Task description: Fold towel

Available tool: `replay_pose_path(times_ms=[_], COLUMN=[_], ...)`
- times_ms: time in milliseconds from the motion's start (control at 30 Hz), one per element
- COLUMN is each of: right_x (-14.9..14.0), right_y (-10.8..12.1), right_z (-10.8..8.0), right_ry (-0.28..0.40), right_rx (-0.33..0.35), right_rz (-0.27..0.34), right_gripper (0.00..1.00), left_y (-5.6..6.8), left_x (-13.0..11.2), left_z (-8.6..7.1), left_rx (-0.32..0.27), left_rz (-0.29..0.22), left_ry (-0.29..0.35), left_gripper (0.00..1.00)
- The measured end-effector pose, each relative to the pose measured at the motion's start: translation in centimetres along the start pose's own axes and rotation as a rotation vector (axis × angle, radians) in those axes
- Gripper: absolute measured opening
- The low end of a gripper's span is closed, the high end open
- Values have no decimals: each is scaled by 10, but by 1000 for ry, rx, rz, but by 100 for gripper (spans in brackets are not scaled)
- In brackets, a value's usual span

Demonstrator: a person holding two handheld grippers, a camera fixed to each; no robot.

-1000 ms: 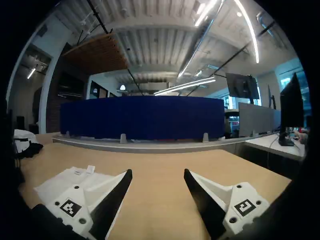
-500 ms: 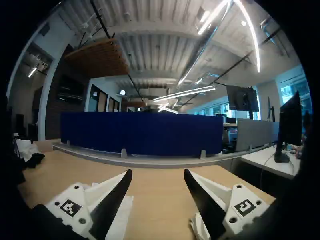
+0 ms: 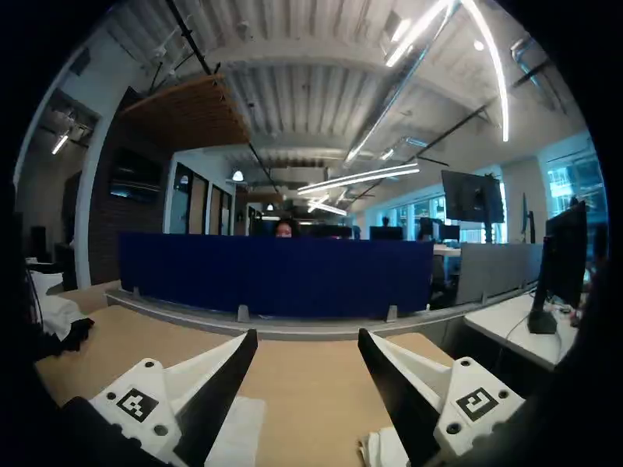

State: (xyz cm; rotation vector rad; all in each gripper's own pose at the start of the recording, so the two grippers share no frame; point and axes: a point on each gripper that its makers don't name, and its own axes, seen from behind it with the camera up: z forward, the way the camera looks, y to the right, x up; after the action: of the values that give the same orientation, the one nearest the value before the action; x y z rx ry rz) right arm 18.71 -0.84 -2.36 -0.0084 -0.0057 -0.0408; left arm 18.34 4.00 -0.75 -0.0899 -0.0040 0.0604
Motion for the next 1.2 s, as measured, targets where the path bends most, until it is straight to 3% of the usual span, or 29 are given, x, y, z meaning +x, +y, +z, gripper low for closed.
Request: replay_pose_path(times_ms=[167, 367, 867, 1200], right_x=[7, -1, -43, -67], right_y=[-9, -31, -63, -76], right_z=[-2, -7, -26, -35], right_ry=[-43, -142, -388, -448], right_rx=[49, 165, 370, 452], right_rz=[-47, -85, -173, -180], right_gripper=[100, 100, 100, 100], left_y=[15, 31, 74, 79], left_x=[7, 5, -33, -60], left_z=[1, 1, -12, -17], left_rx=[-64, -147, -348, -381], left_rz=[20, 28, 90, 117], left_ry=[-44, -105, -291, -339], left_gripper=[93, 93, 93, 93])
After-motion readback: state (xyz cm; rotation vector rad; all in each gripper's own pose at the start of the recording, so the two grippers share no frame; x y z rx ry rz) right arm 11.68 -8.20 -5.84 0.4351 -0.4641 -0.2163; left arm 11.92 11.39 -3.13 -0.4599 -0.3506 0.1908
